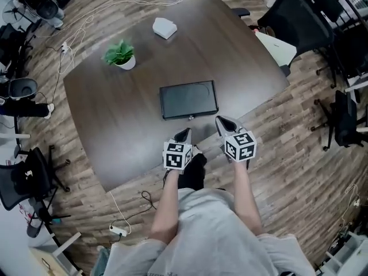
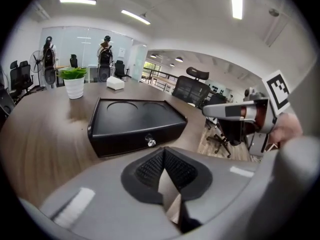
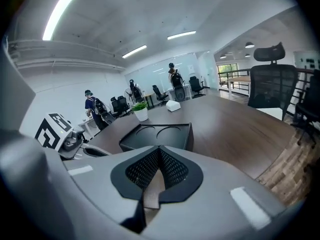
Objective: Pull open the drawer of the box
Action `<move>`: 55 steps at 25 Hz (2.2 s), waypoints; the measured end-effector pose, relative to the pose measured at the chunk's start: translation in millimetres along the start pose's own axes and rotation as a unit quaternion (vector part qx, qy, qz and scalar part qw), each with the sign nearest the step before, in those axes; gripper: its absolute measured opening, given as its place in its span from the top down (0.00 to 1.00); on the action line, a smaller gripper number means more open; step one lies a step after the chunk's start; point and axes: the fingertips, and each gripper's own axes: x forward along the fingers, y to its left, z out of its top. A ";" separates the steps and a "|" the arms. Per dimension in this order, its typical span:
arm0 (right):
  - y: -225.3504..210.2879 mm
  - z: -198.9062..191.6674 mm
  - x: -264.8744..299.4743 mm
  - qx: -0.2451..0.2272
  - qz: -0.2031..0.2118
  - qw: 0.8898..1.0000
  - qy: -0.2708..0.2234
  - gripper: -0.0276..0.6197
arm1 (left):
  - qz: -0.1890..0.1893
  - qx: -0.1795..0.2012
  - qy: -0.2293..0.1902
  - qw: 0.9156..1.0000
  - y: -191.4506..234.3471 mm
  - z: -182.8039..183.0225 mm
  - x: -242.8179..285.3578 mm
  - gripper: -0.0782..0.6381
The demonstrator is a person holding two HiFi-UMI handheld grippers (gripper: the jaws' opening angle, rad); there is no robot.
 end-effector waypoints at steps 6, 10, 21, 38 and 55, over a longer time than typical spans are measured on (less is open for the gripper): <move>-17.9 9.9 46.1 -0.048 0.020 0.997 0.048 0.96 | 0.026 -0.025 0.007 0.999 20.2 1.0 35.5 0.82; -28.1 13.5 70.1 -0.096 0.042 0.991 0.083 0.96 | 0.041 -0.036 0.011 0.998 27.3 -2.4 50.5 0.82; -33.5 32.8 123.1 -0.209 0.110 0.961 0.141 0.96 | 0.037 -0.039 0.014 0.998 23.2 6.4 55.0 0.79; -33.8 18.9 139.6 -0.228 0.149 0.944 0.189 0.96 | 0.067 -0.066 0.006 0.996 25.8 6.9 67.6 0.69; -29.4 13.6 139.1 -0.240 0.201 0.928 0.203 0.96 | 0.161 -0.113 -0.011 0.980 29.6 5.1 74.9 0.70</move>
